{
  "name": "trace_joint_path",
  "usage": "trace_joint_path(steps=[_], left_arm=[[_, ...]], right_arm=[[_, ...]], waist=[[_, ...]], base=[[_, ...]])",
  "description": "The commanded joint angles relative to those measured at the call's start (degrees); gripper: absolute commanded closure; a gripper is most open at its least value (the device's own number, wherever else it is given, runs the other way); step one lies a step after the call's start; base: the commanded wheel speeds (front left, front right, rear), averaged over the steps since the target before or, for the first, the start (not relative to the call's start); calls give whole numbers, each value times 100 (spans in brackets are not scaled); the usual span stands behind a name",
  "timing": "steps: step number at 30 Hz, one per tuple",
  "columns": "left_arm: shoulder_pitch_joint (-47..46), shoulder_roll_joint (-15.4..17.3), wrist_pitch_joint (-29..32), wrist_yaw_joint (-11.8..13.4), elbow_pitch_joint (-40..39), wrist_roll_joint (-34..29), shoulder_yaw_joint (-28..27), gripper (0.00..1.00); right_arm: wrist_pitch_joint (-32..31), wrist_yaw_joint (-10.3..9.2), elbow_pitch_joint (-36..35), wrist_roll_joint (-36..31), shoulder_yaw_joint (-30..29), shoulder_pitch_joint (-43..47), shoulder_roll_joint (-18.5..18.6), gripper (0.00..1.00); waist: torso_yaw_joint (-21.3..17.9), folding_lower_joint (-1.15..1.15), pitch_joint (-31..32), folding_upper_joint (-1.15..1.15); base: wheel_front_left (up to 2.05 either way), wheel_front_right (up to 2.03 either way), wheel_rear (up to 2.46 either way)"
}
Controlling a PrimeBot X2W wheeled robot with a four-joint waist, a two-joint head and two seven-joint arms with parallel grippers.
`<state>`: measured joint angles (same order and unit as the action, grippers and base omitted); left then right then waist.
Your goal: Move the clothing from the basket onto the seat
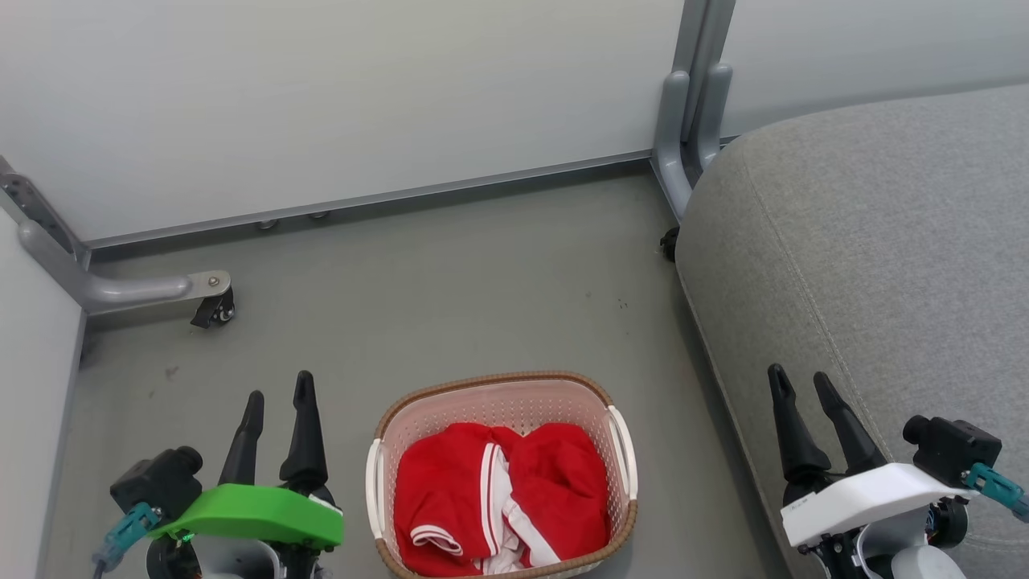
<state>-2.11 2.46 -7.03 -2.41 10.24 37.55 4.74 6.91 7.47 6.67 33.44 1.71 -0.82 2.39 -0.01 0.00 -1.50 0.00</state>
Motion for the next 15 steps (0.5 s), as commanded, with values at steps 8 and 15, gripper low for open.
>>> trace_joint_path(steps=[8, 15], left_arm=[[47, 45, -168, 81, -168, -713, 109, 0], [101, 48, -266, 34, -200, -1126, 192, 0]], right_arm=[[182, 2, -220, -688, 45, 15, 42, 0], [281, 2, -296, -1041, 57, 37, 46, 0]], waist=[[-5, 0, -17, 0], [-9, 0, -24, 0]], base=[[0, 0, 0], [0, 0, 0]])
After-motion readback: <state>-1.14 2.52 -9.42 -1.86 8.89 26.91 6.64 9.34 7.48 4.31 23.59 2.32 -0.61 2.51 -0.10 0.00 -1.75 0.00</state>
